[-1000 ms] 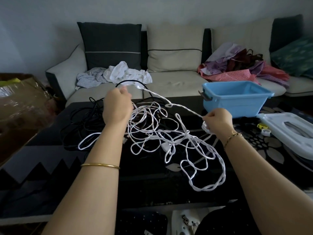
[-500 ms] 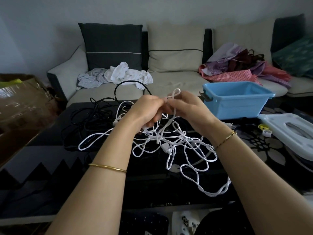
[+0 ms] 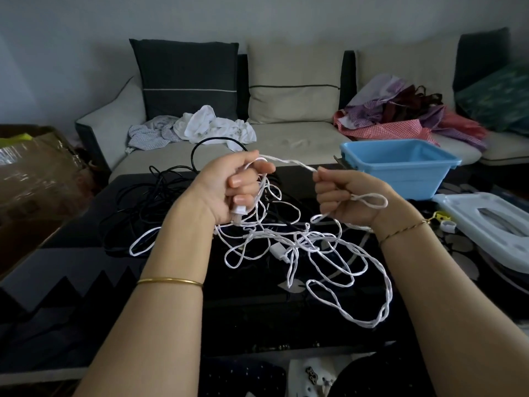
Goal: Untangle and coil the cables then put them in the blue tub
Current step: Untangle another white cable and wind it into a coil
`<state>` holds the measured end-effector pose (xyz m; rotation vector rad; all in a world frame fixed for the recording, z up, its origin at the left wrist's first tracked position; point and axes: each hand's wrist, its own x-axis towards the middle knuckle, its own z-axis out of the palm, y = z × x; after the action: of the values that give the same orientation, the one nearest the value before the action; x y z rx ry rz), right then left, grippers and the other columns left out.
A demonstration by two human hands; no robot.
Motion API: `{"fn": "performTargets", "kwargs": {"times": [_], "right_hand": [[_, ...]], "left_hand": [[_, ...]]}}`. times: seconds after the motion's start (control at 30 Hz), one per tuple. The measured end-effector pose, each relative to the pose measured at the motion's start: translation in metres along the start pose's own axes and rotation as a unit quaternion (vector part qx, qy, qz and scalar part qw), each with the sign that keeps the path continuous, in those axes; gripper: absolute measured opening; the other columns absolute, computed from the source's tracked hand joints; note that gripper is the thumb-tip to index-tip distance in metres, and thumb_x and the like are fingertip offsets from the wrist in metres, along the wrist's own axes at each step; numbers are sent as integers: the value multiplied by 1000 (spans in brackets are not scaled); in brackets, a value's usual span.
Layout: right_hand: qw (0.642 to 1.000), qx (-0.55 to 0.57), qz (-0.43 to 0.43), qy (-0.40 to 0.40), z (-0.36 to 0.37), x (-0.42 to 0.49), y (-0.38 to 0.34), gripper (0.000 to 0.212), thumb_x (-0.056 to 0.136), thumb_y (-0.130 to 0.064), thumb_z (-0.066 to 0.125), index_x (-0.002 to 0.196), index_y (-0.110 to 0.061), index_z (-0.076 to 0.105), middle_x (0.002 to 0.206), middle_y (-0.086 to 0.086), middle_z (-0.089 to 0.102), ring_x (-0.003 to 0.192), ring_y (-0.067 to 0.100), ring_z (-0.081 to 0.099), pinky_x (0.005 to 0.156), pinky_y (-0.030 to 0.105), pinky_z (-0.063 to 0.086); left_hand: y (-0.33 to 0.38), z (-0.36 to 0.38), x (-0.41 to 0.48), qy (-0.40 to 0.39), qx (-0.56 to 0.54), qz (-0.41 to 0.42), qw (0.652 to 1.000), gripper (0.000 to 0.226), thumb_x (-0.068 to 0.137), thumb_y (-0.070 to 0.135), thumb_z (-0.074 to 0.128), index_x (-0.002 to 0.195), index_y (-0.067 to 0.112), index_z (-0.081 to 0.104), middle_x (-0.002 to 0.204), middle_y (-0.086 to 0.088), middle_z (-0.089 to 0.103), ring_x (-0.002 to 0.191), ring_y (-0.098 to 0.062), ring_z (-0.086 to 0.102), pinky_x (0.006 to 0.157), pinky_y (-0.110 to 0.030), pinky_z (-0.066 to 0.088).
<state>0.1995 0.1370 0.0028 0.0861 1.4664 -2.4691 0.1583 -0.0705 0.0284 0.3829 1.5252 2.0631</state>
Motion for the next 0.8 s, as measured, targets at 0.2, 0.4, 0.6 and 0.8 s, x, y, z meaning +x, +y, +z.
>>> {"fn": "performTargets", "kwargs": {"times": [0.2,0.4,0.6,0.8], "right_hand": [[996,-57,-7,-76,-1,1,9,25,88,-31,44,78,-11,55,55,-6,39,35,0,29,38,13,25],[997,63,-34,-9,-9,4,8,47,99,-38,32,92,-2,61,63,8,51,36,5,32,30,11,19],[988,-82,-29,130,-6,6,12,16,91,-16,54,77,-10,49,61,4,47,35,4,27,30,12,17],[900,-342,-132,234,-5,5,19,15,82,-15,72,74,-12,60,55,-1,45,38,5,27,32,15,20]], "left_hand": [[0,-5,-3,-88,-238,-29,967,35,91,22,43,72,5,67,30,7,29,25,-9,27,29,-12,22],[-3,-12,4,-42,-406,44,912,45,100,24,36,82,-1,69,35,9,35,26,-5,29,29,-14,28],[0,-11,7,86,-371,149,912,36,99,20,34,93,-1,63,40,9,36,31,-3,27,36,-13,29],[2,-33,12,213,-367,211,881,35,104,20,29,104,1,60,40,8,37,32,-4,28,38,-15,34]]}}
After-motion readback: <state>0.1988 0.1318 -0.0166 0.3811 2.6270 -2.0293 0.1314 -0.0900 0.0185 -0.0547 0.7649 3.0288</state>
